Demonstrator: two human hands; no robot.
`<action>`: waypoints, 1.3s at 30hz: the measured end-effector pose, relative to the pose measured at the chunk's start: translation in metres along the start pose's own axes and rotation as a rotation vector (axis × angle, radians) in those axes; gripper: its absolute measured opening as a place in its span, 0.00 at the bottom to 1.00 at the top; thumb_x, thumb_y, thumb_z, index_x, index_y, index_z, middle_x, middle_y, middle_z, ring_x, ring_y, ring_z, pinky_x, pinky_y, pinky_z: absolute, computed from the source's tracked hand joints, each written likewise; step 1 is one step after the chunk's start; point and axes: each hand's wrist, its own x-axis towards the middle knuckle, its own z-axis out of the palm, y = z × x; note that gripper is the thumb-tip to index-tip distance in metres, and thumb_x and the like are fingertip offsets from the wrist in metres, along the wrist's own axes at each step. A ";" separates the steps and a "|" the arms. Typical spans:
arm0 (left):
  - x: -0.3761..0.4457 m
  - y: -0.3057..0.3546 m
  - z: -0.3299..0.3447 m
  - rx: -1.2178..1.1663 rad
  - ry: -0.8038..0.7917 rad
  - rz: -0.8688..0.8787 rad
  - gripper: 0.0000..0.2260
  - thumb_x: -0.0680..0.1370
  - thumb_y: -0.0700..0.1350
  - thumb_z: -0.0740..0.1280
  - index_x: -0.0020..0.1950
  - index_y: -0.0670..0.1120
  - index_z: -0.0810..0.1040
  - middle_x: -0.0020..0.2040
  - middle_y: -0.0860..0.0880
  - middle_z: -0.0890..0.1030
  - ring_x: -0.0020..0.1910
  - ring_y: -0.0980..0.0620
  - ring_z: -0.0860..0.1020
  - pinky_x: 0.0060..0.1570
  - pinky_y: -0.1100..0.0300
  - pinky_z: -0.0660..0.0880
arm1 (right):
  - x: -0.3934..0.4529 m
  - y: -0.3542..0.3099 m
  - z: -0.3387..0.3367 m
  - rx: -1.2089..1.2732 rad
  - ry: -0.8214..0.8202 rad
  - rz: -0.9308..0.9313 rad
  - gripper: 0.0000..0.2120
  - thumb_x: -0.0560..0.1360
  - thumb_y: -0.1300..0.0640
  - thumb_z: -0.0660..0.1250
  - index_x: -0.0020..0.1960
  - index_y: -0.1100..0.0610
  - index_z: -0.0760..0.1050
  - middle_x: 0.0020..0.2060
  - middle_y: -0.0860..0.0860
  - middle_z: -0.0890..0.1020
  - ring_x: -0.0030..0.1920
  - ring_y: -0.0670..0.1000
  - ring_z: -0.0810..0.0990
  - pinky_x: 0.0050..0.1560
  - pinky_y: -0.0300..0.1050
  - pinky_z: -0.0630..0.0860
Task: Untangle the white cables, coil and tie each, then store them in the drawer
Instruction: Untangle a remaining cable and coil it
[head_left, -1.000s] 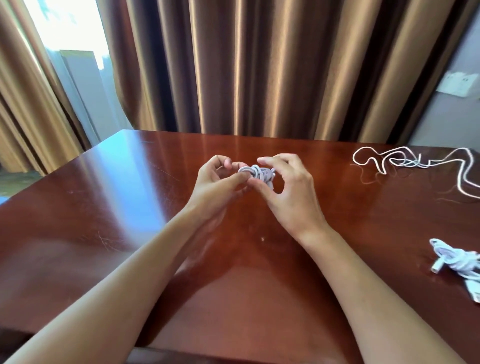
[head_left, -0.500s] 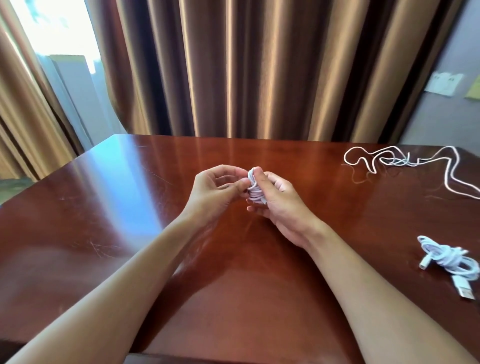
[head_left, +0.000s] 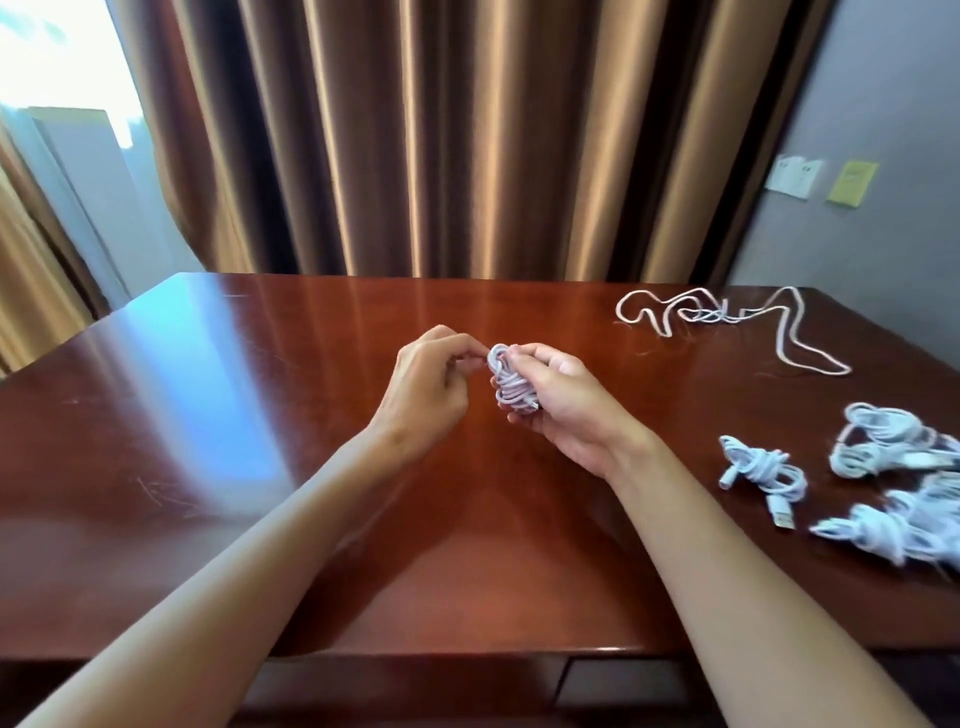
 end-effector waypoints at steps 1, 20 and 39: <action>0.000 0.006 0.008 -0.028 -0.023 -0.014 0.12 0.75 0.30 0.67 0.47 0.45 0.85 0.43 0.50 0.81 0.40 0.59 0.79 0.42 0.71 0.71 | -0.007 -0.004 -0.012 -0.026 0.007 0.017 0.12 0.85 0.50 0.58 0.54 0.55 0.78 0.41 0.51 0.81 0.37 0.46 0.78 0.37 0.39 0.74; -0.033 0.120 0.099 -0.323 -0.625 -0.040 0.03 0.74 0.41 0.75 0.47 0.47 0.84 0.39 0.50 0.85 0.40 0.52 0.83 0.46 0.57 0.81 | -0.150 -0.005 -0.151 -0.638 0.196 -0.049 0.03 0.79 0.56 0.71 0.52 0.55 0.82 0.48 0.54 0.84 0.45 0.49 0.84 0.44 0.47 0.84; 0.000 0.126 0.101 -0.101 -0.501 -0.110 0.04 0.78 0.41 0.70 0.44 0.49 0.83 0.40 0.53 0.83 0.39 0.58 0.79 0.39 0.69 0.73 | -0.125 -0.036 -0.172 -1.112 0.302 -0.108 0.04 0.79 0.53 0.67 0.47 0.49 0.80 0.44 0.45 0.82 0.49 0.46 0.79 0.53 0.53 0.80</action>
